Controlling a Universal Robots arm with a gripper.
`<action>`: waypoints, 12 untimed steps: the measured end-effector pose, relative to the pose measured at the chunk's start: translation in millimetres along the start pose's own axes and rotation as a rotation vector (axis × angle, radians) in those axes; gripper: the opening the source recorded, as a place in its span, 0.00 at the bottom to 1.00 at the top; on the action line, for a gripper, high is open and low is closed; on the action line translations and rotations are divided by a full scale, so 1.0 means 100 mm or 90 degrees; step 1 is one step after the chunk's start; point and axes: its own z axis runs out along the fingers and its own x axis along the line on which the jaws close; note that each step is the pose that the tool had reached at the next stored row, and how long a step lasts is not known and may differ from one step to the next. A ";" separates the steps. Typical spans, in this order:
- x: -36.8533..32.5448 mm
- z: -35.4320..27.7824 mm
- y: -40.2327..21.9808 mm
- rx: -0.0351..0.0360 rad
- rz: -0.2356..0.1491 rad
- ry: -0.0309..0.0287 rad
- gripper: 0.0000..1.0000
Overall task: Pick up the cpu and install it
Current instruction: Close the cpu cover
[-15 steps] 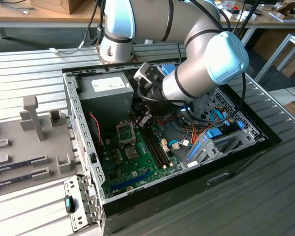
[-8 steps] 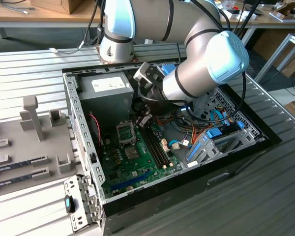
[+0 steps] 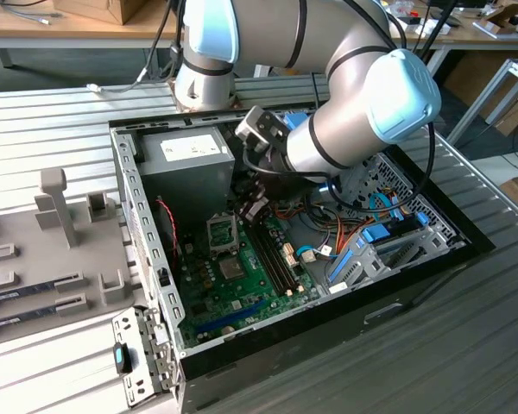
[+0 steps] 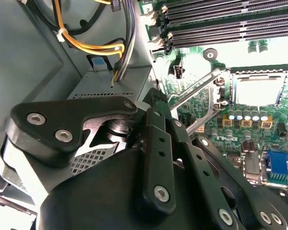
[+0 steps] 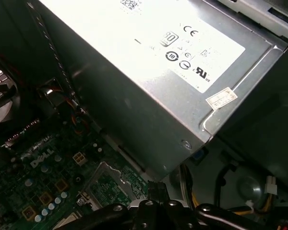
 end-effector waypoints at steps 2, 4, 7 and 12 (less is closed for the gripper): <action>0.000 -0.002 0.001 -0.0003 0.000 -0.0002 0.11; 0.000 -0.017 0.007 -0.0014 -0.001 -0.0009 0.11; -0.001 -0.031 0.014 -0.0019 -0.002 -0.0013 0.11; 0.020 -0.044 -0.004 -0.0026 -0.002 -0.0018 0.11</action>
